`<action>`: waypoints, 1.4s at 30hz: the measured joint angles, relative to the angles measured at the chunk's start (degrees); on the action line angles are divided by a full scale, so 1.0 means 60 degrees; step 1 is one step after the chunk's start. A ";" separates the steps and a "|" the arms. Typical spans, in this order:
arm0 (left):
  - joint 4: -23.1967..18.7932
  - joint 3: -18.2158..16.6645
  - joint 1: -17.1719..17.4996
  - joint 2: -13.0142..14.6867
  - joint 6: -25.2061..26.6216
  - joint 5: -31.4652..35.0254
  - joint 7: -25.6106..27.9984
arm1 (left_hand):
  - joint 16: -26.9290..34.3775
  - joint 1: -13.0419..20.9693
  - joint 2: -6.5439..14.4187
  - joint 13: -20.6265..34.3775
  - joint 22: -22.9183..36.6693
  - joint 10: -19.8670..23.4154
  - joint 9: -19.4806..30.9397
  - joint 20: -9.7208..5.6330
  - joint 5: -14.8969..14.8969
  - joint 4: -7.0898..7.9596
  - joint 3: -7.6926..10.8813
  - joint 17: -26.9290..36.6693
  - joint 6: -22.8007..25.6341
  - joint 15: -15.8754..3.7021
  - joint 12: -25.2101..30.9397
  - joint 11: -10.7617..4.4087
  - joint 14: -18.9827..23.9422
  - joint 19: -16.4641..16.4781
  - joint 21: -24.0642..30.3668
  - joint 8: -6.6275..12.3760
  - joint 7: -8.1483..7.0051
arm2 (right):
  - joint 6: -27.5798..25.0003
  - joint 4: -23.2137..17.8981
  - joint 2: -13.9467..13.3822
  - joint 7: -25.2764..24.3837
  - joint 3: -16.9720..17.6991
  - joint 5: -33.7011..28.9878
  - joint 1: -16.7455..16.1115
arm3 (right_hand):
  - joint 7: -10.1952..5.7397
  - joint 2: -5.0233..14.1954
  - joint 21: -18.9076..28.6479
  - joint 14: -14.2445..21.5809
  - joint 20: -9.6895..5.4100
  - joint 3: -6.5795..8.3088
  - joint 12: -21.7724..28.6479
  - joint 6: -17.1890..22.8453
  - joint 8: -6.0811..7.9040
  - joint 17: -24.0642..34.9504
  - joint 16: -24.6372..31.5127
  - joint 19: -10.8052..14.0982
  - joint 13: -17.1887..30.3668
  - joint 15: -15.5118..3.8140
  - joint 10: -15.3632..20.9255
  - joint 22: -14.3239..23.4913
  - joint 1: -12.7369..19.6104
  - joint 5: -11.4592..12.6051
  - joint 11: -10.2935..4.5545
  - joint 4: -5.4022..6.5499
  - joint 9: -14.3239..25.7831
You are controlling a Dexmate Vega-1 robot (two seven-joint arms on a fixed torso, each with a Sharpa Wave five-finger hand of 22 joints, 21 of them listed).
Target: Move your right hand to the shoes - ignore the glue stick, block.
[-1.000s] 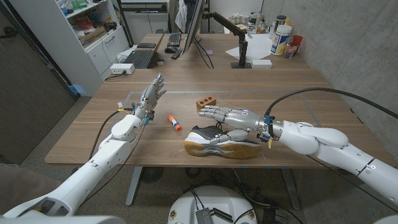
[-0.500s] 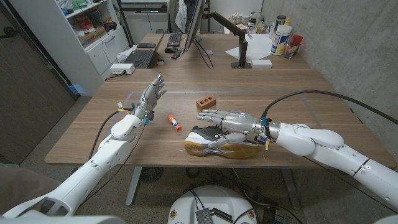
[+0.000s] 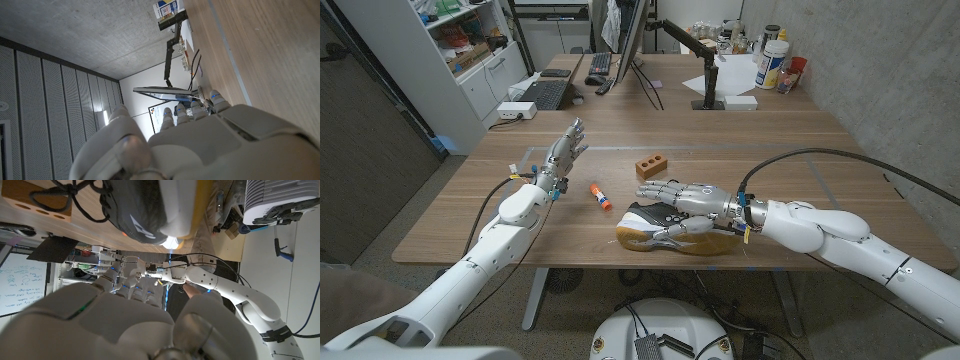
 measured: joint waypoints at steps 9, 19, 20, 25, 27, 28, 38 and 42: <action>0.0036 -0.0003 0.0000 0.0017 -0.0005 -0.0026 -0.0035 | 0.0000 0.0000 0.0000 0.0000 0.0000 0.0000 0.0000 0.0000 0.0000 0.0001 0.0000 0.0000 0.0000 0.0000 0.0000 0.0000 0.0000 0.0000 0.0000 0.0000 0.0000 | -0.0096 0.0056 0.0033 -0.0047 -0.0109 -0.0244 0.0055 | 0.0000 0.0000 0.0000 0.0000 0.0000 0.0000 0.0000 0.0000 0.0000 -0.0001 0.0000 0.0000 -0.0001 0.0000 0.0000 0.0000 0.0000 -0.0047 0.0000 0.0000 0.0000; 0.0036 -0.0015 0.0023 0.0045 -0.0005 -0.0038 -0.0051 | 0.0000 0.0000 0.0000 0.0000 0.0000 0.0000 0.0000 0.0000 0.0000 0.0001 -0.0001 0.0000 0.0000 0.0000 0.0000 0.0000 0.0000 0.0000 0.0000 0.0000 0.0000 | -0.0175 0.0101 0.0029 -0.0098 -0.0285 -0.0385 0.0147 | 0.0000 0.0000 0.0000 0.0000 0.0002 0.0000 0.0000 0.0000 0.0000 -0.0001 0.0000 -0.0003 -0.0001 0.0000 0.0000 0.0000 0.0000 -0.0076 0.0000 -0.0001 0.0000; 0.0032 -0.0015 0.0024 0.0045 -0.0006 -0.0038 -0.0049 | 0.0000 0.0000 0.0000 0.0000 0.0000 0.0000 0.0000 0.0000 0.0000 0.0001 0.0000 0.0000 0.0000 0.0000 0.0000 0.0000 0.0000 0.0000 0.0000 0.0000 0.0000 | -0.0186 0.0101 0.0018 -0.0101 -0.0290 -0.0392 0.0147 | 0.0000 0.0000 0.0000 0.0001 0.0036 0.0000 0.0000 0.0000 0.0000 -0.0001 0.0000 -0.0037 -0.0001 0.0000 0.0000 0.0000 0.0000 -0.0075 0.0000 -0.0001 0.0000; 0.0006 -0.0015 0.0025 0.0040 -0.0005 -0.0033 -0.0027 | 0.0000 0.0000 0.0000 0.0000 0.0000 0.0000 0.0000 0.0000 0.0000 0.0002 -0.0001 0.0000 0.0000 0.0000 0.0000 0.0000 0.0000 0.0000 0.0000 0.0000 0.0000 | -0.0235 0.0062 -0.0064 -0.0110 -0.0297 -0.0412 0.0112 | 0.0000 0.0000 0.0000 0.0001 0.0068 0.0000 0.0000 0.0000 0.0000 -0.0001 0.0000 -0.0069 -0.0002 0.0000 0.0001 0.0000 0.0000 -0.0075 0.0000 -0.0001 0.0000; -0.0009 -0.0006 0.0027 0.0027 -0.0005 -0.0028 -0.0020 | 0.0000 0.0000 0.0000 0.0000 0.0000 0.0000 0.0000 0.0000 0.0000 0.0002 -0.0001 0.0000 0.0000 0.0000 0.0000 0.0000 0.0000 0.0000 0.0000 0.0000 0.0000 | -0.0253 0.0044 -0.0092 -0.0111 -0.0298 -0.0412 0.0100 | 0.0000 -0.0001 0.0000 0.0001 0.0068 0.0000 0.0000 0.0000 0.0000 -0.0001 0.0000 -0.0069 -0.0002 0.0000 0.0001 0.0000 0.0000 -0.0076 0.0000 -0.0001 0.0000; -0.0017 -0.0001 0.0030 0.0020 -0.0005 -0.0021 -0.0020 | 0.0000 0.0000 0.0000 0.0000 0.0000 0.0000 0.0000 0.0000 0.0000 0.0002 -0.0001 0.0000 0.0000 0.0000 0.0000 0.0000 0.0000 0.0000 0.0000 0.0000 0.0000 | -0.0259 0.0026 -0.0123 -0.0111 -0.0298 -0.0413 0.0085 | 0.0000 -0.0001 0.0000 0.0000 0.0068 0.0000 0.0000 0.0000 0.0000 -0.0001 0.0000 -0.0069 -0.0002 0.0000 0.0001 0.0000 0.0000 -0.0076 0.0000 0.0000 0.0000; -0.0117 0.0042 0.0086 -0.0024 -0.0005 0.0028 0.0061 | 0.0000 0.0000 0.0000 0.0000 0.0000 0.0000 0.0000 0.0000 0.0000 -0.0026 0.0027 0.0000 0.0000 0.0000 0.0000 0.0000 0.0000 0.0000 0.0000 0.0000 0.0000 | -0.0300 -0.0090 -0.0277 -0.0057 -0.0298 -0.0413 -0.0019 | 0.0000 -0.0001 0.0000 0.0001 0.0067 0.0001 0.0074 0.0000 0.0000 -0.0002 0.0000 -0.0068 -0.0002 0.0000 0.0001 0.0000 0.0000 -0.0075 0.0000 -0.0001 0.0000; -0.0173 0.0045 0.0124 -0.0036 -0.0006 0.0049 0.0115 | 0.0000 0.0000 0.0000 0.0000 0.0000 0.0000 0.0000 0.0000 0.0000 -0.0026 0.0027 0.0000 0.0000 0.0000 0.0000 0.0000 0.0000 0.0000 0.0000 0.0000 0.0000 | -0.0301 -0.0124 -0.0342 -0.0029 -0.0290 -0.0409 -0.0059 | 0.0000 -0.0001 0.0000 0.0001 0.0067 0.0001 0.0074 0.0000 0.0000 -0.0002 0.0000 -0.0069 -0.0002 0.0000 0.0037 0.0000 0.0000 -0.0075 0.0036 -0.0001 0.0000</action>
